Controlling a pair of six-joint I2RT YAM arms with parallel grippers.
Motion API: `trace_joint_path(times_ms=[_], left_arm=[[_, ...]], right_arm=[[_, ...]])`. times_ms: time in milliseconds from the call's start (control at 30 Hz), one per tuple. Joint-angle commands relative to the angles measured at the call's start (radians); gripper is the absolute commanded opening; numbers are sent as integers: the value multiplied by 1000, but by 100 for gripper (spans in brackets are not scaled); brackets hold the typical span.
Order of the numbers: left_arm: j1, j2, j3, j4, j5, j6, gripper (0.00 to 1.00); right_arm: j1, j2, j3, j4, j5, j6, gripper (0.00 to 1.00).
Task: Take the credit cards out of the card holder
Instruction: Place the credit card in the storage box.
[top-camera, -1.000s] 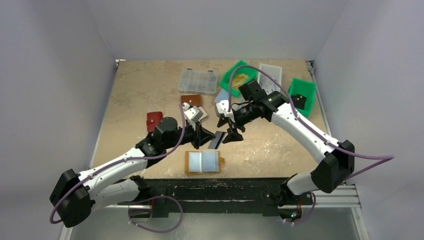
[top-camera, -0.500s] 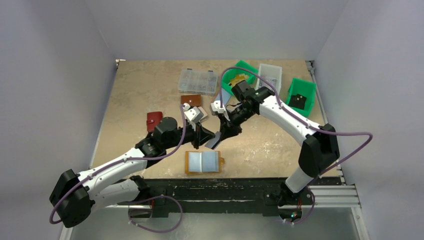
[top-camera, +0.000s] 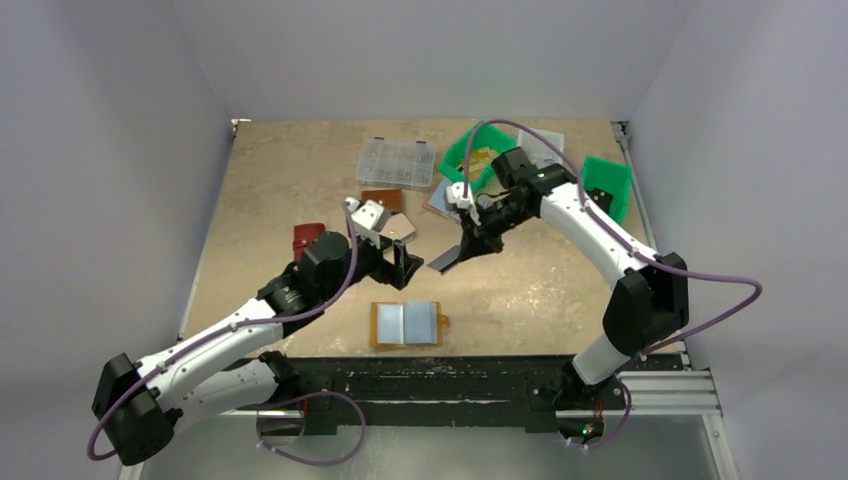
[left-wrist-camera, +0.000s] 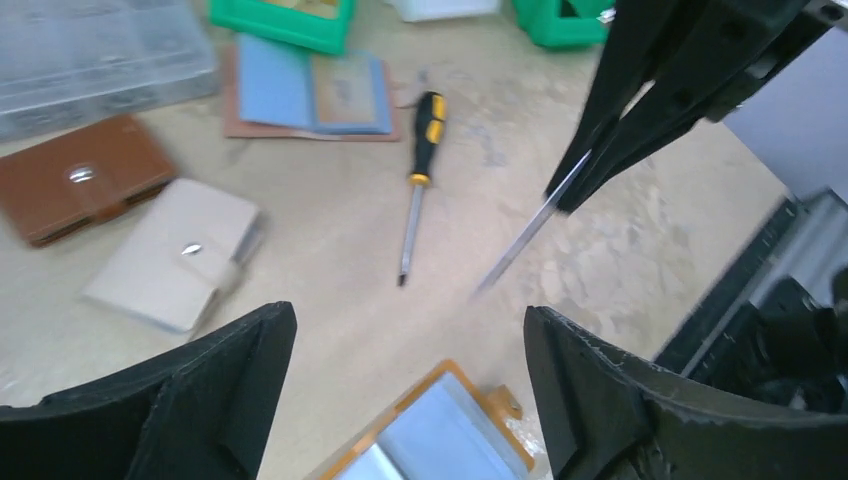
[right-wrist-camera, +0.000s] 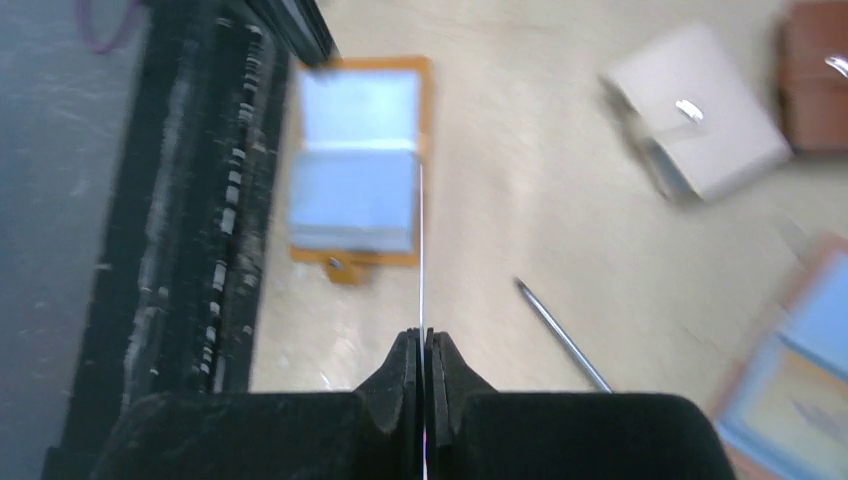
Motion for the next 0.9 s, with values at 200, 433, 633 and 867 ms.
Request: trace_joint_path(times_ms=[200,433,633,867], left_arm=[[7,-134,-89,-33,-346,-91,97],[7,-6,-211,88,-390,-130,94],[7,-42,-292,109,-327,-159,93],[7,-161,-312,49,-332,-181,94]], right_arm=[[-144,-91,108,284,583,184,0],[-196,-28,162,495,917,140,0],[-226,94,195,622,1117,76,0],[-245,278,261,723,1235,60,0]])
